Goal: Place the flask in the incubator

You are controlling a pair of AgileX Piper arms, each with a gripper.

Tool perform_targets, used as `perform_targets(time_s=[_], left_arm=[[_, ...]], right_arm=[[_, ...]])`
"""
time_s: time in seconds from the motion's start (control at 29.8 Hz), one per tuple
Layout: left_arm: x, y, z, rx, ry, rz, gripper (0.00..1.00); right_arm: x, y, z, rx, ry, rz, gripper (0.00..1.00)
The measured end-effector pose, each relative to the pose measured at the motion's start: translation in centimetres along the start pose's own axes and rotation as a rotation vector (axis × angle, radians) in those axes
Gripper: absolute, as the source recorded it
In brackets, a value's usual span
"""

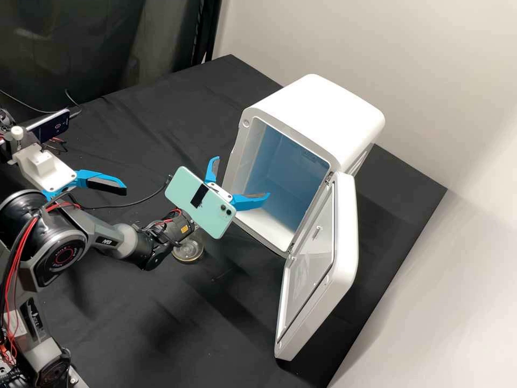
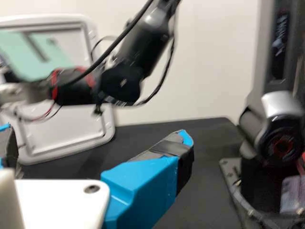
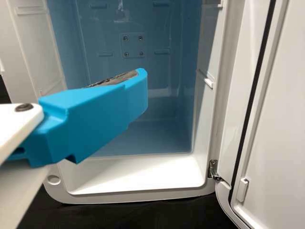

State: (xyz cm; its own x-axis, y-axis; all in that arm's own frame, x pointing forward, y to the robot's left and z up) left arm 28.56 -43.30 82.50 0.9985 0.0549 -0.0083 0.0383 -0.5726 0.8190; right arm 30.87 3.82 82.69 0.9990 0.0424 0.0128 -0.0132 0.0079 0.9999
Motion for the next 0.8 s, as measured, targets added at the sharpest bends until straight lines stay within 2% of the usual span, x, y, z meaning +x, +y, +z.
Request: perform_targets(time_s=[0.07, 0.27, 0.34, 0.44, 0.57, 0.7, 0.74, 0.8], left_arm=[[-0.5, -0.24, -0.6, -0.009, 0.023, -0.009, 1.00], [-2.3, -0.32, -2.5, -0.046, 0.082, 0.021, 1.00], [-2.7, -0.29, -3.0, -0.048, 0.103, 0.028, 1.00], [-3.2, -0.26, -3.5, -0.067, 0.121, 0.031, 1.00], [-3.6, -0.02, -3.9, -0.067, 0.132, 0.052, 1.00], [-3.9, -0.11, -4.1, -0.066, 0.107, 0.044, 1.00], [-4.1, -0.18, -4.2, -0.072, 0.104, 0.039, 1.00], [-4.5, -0.07, -4.4, -0.069, 0.103, 0.041, 1.00]], right_arm=[[0.0, 0.0, 0.0, 0.000, 0.000, 0.000, 1.00], [0.0, 0.0, 0.0, 0.000, 0.000, 0.000, 1.00], [0.0, 0.0, 0.0, 0.000, 0.000, 0.000, 1.00], [0.0, 0.0, 0.0, 0.000, 0.000, 0.000, 1.00], [0.0, 0.0, 0.0, 0.000, 0.000, 0.000, 1.00], [0.0, 0.0, 0.0, 0.000, 0.000, 0.000, 1.00], [0.0, 0.0, 0.0, 0.000, 0.000, 0.000, 1.00], [0.0, 0.0, 0.0, 0.000, 0.000, 0.000, 1.00]])
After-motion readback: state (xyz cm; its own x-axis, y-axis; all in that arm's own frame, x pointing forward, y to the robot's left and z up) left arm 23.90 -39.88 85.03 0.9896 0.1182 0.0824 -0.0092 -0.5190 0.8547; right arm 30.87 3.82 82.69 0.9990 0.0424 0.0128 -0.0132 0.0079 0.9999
